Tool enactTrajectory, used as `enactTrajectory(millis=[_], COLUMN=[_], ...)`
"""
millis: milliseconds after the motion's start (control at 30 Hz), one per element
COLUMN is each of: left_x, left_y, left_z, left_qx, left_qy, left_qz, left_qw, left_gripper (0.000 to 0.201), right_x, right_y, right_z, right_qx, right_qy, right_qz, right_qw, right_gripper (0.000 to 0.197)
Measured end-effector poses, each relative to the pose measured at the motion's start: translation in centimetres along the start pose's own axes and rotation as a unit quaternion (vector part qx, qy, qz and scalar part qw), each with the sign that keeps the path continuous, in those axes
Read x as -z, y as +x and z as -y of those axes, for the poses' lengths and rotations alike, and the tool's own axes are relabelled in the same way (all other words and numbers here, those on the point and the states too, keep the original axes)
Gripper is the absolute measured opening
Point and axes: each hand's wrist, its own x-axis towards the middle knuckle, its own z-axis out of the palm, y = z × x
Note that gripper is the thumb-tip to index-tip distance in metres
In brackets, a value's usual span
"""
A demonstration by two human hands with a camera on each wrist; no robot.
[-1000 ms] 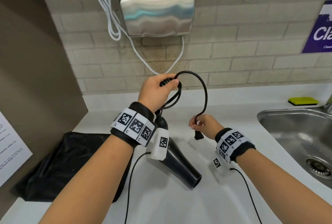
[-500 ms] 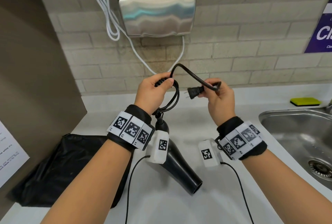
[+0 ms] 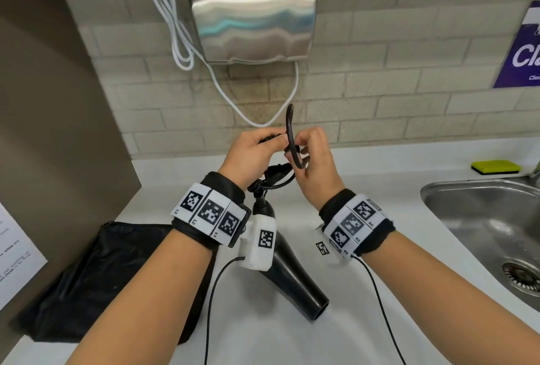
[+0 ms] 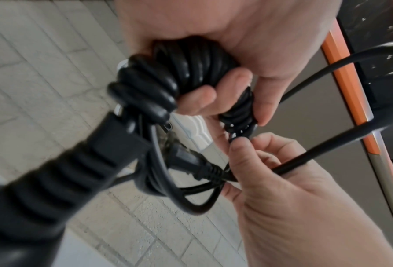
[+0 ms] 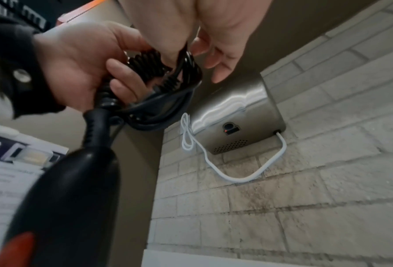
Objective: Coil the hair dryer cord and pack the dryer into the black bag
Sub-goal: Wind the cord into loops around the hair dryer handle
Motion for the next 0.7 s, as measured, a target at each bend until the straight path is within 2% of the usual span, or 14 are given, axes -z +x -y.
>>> enactTrajectory(millis=[133, 300, 433, 500, 567, 700], left_x=[0.6, 1.5, 1.3, 1.2, 1.1, 0.8], left_y=[0.0, 0.1, 0.1, 0.2, 0.2, 0.2], left_z=[0.3, 0.9, 1.0, 1.1, 1.1, 1.0], left_qx=[0.026, 0.058, 0.058, 0.061, 0.062, 0.059], left_qy=[-0.008, -0.028, -0.033, -0.037, -0.045, -0.055], left_qz=[-0.012, -0.040, -0.055, -0.061, -0.062, -0.060], left_qw=[1.000, 0.997, 0.996, 0.996, 0.995, 0.995], left_gripper=[0.017, 0.020, 0.013, 0.013, 0.013, 0.012], right_x=[-0.1, 1.1, 2.2, 2.7, 3.0, 2.5], right_y=[0.3, 0.4, 0.7, 0.9, 1.1, 1.0], right_z=[0.1, -0.1, -0.1, 0.0, 0.1, 0.2], right_qx=[0.016, 0.023, -0.053, -0.087, -0.105, -0.106], right_qy=[-0.023, -0.033, 0.012, 0.015, 0.020, 0.047], right_qz=[0.059, 0.149, 0.218, 0.253, 0.242, 0.121], right_qw=[0.998, 0.988, 0.974, 0.963, 0.964, 0.986], right_gripper=[0.021, 0.020, 0.022, 0.014, 0.009, 0.015])
